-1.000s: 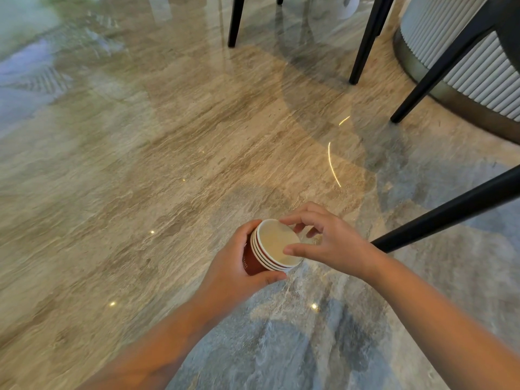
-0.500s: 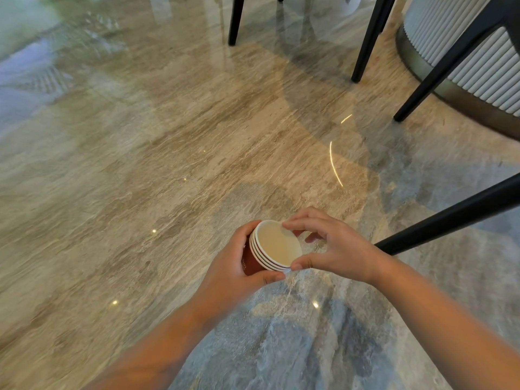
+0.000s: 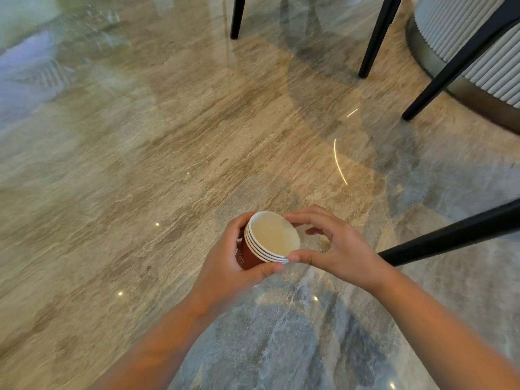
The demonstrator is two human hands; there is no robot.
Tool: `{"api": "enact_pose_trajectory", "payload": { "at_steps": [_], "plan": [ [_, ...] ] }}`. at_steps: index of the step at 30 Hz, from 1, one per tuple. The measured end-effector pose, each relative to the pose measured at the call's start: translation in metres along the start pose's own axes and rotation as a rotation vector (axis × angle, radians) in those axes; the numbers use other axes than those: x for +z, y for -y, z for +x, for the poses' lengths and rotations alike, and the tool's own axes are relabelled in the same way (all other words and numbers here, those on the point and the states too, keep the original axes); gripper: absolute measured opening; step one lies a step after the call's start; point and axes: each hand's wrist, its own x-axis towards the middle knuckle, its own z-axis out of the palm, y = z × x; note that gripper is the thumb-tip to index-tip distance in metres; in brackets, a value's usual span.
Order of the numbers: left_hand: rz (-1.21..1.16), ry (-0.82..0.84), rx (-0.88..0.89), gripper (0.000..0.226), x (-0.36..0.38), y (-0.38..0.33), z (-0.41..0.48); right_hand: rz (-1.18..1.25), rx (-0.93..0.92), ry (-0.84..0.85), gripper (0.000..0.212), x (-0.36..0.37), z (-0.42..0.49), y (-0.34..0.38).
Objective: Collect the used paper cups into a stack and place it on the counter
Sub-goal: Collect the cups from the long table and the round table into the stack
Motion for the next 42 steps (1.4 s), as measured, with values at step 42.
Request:
{"api": "enact_pose_trajectory", "payload": {
  "at_steps": [42],
  "plan": [
    [-0.147, -0.369, -0.166, 0.060, -0.157, -0.497, -0.110, -0.394, 0.221, -0.562, 0.030, -0.141, -0.080, 0.475]
  ]
}}
